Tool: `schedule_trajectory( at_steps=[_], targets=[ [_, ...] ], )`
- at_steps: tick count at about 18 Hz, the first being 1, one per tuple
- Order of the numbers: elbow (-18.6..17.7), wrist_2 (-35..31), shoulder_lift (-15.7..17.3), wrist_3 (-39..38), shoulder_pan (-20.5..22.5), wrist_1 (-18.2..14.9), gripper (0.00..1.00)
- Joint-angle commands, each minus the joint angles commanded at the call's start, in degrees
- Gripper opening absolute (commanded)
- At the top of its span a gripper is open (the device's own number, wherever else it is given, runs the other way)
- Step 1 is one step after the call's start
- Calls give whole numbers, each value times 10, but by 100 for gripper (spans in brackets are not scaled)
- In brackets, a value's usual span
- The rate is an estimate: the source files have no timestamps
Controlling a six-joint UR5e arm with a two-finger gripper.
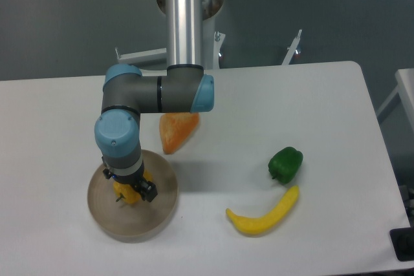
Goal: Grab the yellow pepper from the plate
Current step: 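Close the gripper around the yellow corn cob on the plate, then lift the held corn off the plate and carry it above the green pepper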
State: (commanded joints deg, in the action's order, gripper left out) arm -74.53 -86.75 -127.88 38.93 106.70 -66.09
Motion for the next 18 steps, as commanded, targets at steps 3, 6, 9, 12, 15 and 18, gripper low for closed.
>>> schedule_trajectory(
  at_steps=[3, 6, 9, 12, 15, 18],
  targets=[
    [2, -1, 11, 0, 1, 0, 0],
    [3, -1, 35, 4, 13, -4, 0],
    [0, -1, 67, 4, 41, -9, 0],
    [8, -2, 90, 7, 71, -41, 0],
    [10, -1, 120, 71, 105, -103, 0],
    [12, 0, 141, 137, 143, -145, 0]
  ],
)
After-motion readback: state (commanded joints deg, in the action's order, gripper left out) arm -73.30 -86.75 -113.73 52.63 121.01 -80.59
